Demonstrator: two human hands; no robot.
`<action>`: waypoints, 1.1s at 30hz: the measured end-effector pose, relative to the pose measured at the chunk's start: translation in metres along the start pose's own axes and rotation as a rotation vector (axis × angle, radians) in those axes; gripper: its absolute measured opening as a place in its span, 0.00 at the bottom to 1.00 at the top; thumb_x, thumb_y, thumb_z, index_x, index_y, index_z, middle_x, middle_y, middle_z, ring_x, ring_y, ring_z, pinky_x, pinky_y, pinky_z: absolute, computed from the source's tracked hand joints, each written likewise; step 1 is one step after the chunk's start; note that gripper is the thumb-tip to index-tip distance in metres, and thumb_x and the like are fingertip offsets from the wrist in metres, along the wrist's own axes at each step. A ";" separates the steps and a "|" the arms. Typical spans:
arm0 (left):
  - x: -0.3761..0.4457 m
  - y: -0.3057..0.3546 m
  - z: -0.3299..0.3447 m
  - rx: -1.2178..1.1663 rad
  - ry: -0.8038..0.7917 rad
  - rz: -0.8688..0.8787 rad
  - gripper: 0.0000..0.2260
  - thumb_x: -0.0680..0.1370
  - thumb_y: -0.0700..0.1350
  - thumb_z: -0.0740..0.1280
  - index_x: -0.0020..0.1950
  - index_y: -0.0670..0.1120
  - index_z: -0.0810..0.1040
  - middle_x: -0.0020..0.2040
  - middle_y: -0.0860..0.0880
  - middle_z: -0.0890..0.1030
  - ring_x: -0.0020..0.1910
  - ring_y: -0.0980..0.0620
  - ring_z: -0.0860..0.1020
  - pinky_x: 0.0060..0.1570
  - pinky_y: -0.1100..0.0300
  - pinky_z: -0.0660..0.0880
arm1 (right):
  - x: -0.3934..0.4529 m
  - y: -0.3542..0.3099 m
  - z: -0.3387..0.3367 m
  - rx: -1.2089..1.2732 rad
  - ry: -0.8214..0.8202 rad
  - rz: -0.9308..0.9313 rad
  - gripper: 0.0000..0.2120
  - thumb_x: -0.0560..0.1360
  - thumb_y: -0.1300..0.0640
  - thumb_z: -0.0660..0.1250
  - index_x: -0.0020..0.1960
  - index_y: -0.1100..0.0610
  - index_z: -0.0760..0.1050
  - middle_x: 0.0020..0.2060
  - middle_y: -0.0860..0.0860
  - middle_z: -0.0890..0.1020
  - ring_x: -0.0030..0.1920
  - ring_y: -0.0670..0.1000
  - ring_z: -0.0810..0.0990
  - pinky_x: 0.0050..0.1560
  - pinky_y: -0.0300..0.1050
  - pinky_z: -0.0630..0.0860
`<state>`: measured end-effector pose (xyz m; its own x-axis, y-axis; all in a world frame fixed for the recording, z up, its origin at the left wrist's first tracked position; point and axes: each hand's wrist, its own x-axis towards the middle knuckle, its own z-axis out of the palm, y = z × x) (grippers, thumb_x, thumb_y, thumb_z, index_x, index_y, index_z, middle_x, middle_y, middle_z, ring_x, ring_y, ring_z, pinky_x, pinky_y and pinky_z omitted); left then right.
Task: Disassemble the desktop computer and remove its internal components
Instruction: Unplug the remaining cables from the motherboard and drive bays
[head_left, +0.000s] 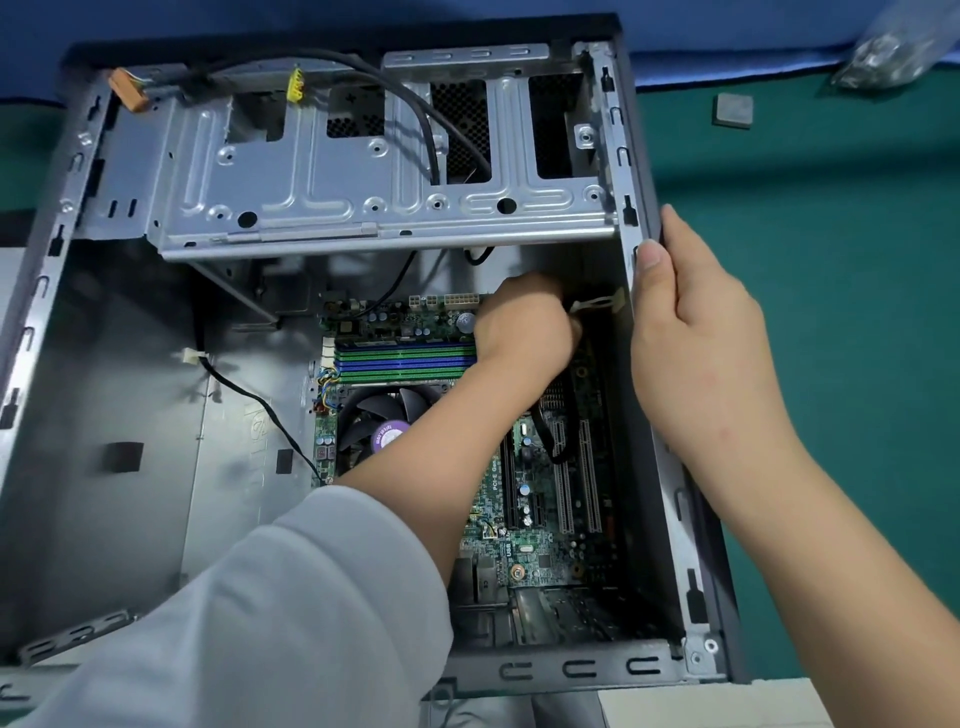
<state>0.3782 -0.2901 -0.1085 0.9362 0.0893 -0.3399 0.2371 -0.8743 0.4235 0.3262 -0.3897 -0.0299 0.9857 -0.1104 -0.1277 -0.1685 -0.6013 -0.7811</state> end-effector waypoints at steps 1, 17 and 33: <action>0.000 0.000 0.000 0.002 -0.004 -0.009 0.11 0.76 0.49 0.65 0.57 0.53 0.80 0.51 0.48 0.81 0.49 0.45 0.79 0.41 0.60 0.72 | 0.000 0.000 0.000 0.002 -0.005 0.002 0.22 0.83 0.51 0.50 0.75 0.53 0.60 0.63 0.53 0.76 0.60 0.48 0.71 0.46 0.29 0.59; 0.008 0.001 -0.003 0.039 -0.029 -0.051 0.14 0.75 0.51 0.67 0.60 0.53 0.78 0.55 0.50 0.80 0.54 0.48 0.78 0.42 0.60 0.70 | 0.001 0.002 0.001 0.007 0.008 -0.016 0.21 0.83 0.52 0.51 0.75 0.53 0.60 0.68 0.51 0.72 0.62 0.44 0.64 0.48 0.26 0.58; 0.010 -0.002 -0.006 0.004 -0.032 -0.012 0.16 0.73 0.45 0.67 0.60 0.56 0.78 0.56 0.50 0.80 0.54 0.47 0.78 0.43 0.61 0.71 | 0.001 0.003 0.002 -0.010 0.018 -0.040 0.21 0.83 0.52 0.51 0.75 0.54 0.61 0.68 0.50 0.72 0.63 0.43 0.63 0.50 0.27 0.58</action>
<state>0.3889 -0.2848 -0.1079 0.9245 0.0849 -0.3715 0.2476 -0.8750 0.4161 0.3263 -0.3900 -0.0332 0.9913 -0.1006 -0.0852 -0.1293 -0.6135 -0.7791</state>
